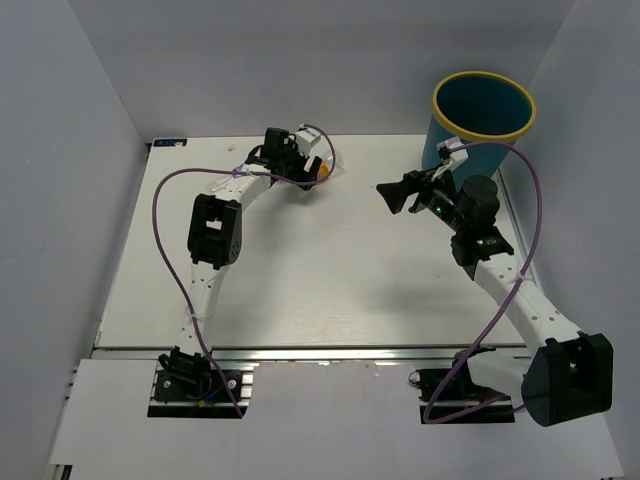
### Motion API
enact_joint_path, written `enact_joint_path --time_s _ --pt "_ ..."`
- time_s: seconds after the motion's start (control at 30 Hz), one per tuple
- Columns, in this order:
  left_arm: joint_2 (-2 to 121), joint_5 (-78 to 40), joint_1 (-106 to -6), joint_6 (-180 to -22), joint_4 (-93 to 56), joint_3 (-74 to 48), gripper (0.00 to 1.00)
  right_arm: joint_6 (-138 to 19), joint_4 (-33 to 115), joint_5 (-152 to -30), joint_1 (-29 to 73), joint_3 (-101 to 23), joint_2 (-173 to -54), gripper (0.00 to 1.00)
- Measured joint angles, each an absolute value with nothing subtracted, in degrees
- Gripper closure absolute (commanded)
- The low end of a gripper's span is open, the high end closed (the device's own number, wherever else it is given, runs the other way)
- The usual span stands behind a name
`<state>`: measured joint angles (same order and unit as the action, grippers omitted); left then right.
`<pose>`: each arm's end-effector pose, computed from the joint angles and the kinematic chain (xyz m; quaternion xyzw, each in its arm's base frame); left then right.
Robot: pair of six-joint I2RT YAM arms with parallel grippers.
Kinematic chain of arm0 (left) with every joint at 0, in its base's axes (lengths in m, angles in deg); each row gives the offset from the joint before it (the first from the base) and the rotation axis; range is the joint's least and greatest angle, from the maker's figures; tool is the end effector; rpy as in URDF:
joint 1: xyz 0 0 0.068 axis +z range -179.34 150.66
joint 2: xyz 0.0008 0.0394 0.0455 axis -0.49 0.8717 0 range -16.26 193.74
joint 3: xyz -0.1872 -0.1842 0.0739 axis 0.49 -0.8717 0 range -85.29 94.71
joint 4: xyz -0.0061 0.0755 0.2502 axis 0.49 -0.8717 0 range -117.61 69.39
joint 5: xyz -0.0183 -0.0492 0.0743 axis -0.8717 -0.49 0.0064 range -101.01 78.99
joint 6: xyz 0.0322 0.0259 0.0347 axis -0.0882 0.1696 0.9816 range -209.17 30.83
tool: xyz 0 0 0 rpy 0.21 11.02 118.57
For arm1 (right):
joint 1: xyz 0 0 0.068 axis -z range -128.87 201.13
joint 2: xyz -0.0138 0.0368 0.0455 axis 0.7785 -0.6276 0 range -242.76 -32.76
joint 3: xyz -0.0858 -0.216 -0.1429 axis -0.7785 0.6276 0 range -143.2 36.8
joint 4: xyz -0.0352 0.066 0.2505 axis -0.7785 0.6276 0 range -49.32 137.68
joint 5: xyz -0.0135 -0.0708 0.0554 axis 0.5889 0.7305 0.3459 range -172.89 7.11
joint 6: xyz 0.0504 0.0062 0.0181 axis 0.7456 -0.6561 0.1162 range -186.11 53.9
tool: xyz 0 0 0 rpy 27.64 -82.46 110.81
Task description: Put the plastic bottles in the bin
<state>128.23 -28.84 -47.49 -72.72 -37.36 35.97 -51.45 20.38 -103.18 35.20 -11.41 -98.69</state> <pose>0.5348 -0.1868 0.1560 0.3288 0.8353 -0.1466 0.4155 0.2574 0.0862 0.3420 -0.1349 0.6788 0.3051 0.6542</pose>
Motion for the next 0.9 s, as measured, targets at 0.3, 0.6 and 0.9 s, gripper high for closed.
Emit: enact_joint_path --time_s 0.3,0.6,0.9 --pt "129.43 -32.99 -47.69 -73.88 -35.61 34.89 0.41 -51.45 21.7 -98.83 34.96 -10.95 -94.02 0.11" --pt "127.79 -35.88 -47.8 -74.67 -34.46 31.44 0.94 -51.06 25.17 -95.62 34.92 -9.24 -90.17 0.11" --pt "113.17 -42.11 -48.1 -76.64 -31.88 16.25 1.0 -48.06 24.91 -99.53 34.59 -6.21 -95.96 0.11"
